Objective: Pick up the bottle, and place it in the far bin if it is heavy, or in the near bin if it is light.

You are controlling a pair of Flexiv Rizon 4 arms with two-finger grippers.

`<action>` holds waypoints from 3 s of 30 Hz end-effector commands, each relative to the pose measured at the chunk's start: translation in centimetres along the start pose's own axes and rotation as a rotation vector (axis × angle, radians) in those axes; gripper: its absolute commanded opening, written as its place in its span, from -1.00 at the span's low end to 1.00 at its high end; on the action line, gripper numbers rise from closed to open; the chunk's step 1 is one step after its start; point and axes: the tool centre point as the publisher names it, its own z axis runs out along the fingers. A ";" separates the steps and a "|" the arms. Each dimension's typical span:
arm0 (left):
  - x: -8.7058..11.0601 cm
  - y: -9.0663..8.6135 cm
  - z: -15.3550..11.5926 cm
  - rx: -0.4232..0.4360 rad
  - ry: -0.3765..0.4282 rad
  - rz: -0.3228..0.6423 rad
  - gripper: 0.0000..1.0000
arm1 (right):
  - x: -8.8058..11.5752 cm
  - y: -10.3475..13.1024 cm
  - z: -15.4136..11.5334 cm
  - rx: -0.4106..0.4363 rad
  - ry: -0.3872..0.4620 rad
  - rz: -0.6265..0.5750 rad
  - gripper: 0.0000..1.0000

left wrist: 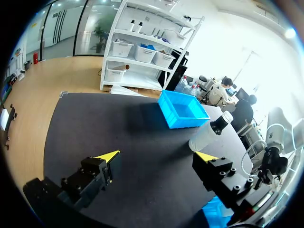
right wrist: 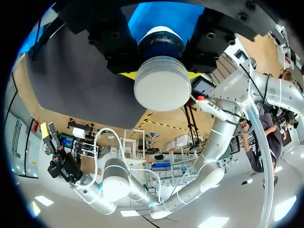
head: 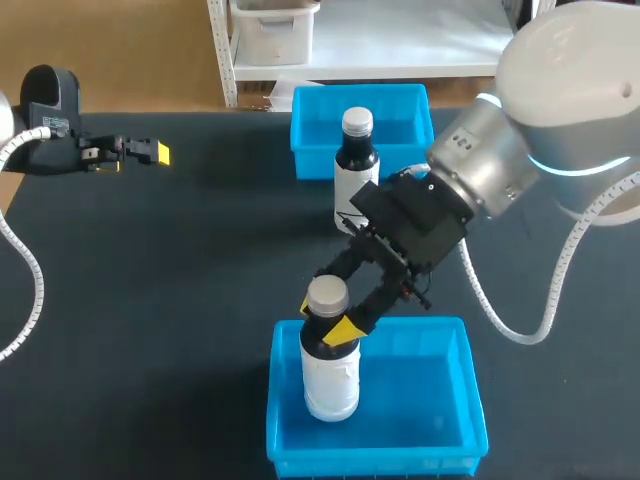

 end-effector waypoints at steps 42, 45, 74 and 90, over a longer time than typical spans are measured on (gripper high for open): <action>0.0 0.0 0.0 0.000 0.000 0.000 1.00 | 12.8 -9.3 -24.7 0.429 0.150 0.301 1.00; 0.0 0.0 0.0 0.000 0.000 0.000 1.00 | 13.6 -11.5 -25.9 0.438 0.141 0.307 1.00; 0.0 0.0 0.0 0.000 0.000 0.000 1.00 | 11.4 -22.0 -20.2 0.385 0.041 0.247 1.00; 0.0 0.0 0.0 0.000 0.000 0.000 1.00 | 10.0 -23.9 -17.4 0.372 -0.001 0.256 1.00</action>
